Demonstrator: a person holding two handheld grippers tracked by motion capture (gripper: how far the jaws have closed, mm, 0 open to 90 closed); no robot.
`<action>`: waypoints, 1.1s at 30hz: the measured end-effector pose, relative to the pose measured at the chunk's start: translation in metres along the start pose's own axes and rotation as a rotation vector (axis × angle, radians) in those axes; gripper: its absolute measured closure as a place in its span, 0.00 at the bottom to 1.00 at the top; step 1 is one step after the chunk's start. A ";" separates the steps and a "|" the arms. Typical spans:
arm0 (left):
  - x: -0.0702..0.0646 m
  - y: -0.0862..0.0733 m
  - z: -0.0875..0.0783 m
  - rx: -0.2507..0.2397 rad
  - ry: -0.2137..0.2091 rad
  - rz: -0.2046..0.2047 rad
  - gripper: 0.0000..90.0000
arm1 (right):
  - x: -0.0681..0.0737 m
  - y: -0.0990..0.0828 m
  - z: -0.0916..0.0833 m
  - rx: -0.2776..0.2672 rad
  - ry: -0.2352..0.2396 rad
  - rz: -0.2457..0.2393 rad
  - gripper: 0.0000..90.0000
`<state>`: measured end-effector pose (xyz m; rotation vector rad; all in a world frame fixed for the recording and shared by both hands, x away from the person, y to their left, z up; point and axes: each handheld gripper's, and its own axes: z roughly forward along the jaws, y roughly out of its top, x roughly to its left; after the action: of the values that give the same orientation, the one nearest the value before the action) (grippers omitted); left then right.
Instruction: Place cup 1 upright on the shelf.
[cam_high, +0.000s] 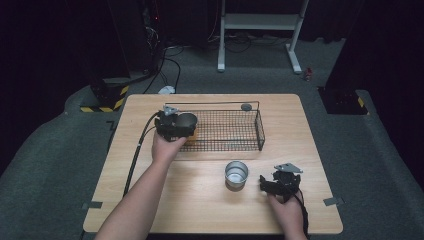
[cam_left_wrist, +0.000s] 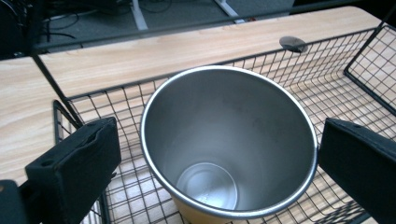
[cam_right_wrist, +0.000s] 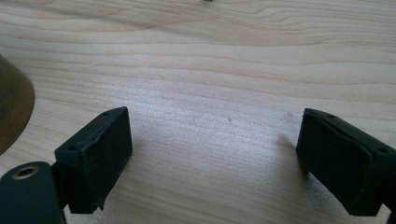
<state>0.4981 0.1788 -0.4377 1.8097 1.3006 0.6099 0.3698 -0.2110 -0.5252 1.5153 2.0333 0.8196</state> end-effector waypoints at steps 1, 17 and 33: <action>0.000 0.000 -0.001 0.000 0.005 0.004 0.00 | 0.000 0.000 0.000 0.000 0.000 0.000 0.12; 0.002 0.006 -0.019 -0.040 -0.004 0.004 0.00 | 0.000 0.000 0.000 0.000 0.000 0.000 0.11; 0.005 -0.023 -0.041 -0.012 -0.024 -0.010 0.01 | 0.000 0.000 0.000 0.000 0.000 0.000 0.12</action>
<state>0.4565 0.2003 -0.4343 1.7949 1.2867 0.5876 0.3698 -0.2110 -0.5252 1.5153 2.0332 0.8193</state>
